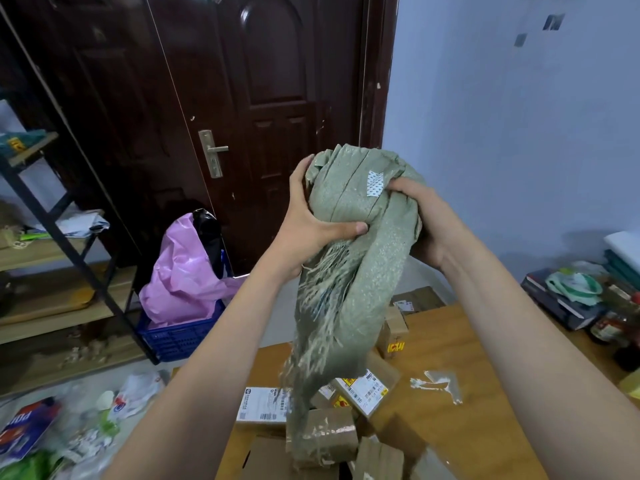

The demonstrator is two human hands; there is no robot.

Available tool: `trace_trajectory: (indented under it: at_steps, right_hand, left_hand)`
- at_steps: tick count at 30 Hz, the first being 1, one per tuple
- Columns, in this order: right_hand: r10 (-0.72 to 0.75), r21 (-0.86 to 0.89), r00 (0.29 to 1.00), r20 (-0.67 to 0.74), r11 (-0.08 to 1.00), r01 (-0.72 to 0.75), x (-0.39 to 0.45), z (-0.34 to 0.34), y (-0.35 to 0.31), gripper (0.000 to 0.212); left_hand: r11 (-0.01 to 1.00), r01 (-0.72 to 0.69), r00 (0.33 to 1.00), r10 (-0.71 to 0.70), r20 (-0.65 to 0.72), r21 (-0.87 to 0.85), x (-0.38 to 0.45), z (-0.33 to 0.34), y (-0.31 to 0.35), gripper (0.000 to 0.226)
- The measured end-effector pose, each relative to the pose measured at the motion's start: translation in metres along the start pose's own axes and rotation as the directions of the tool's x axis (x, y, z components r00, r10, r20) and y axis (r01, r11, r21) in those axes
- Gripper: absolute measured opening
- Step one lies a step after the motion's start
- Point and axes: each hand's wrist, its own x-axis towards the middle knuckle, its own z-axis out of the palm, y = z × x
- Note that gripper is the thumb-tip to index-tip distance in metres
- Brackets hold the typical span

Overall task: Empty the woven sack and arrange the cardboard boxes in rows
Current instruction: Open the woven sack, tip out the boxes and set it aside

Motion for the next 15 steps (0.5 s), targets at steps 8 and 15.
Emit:
trace_trajectory:
  at_steps: [8,15]
  right_hand:
    - [-0.413,-0.417,0.9,-0.143,0.849,0.323,0.002,-0.001,0.007,0.08]
    - [-0.372,-0.684,0.877,0.304,0.556,0.473,-0.006,-0.003,0.012,0.123]
  left_hand:
    - [0.999,0.026,0.987,-0.033,-0.155,-0.045,-0.001,0.004,-0.008,0.097]
    - [0.997,0.04,0.971,-0.053,-0.234,-0.06,0.003,0.007,-0.008,0.09]
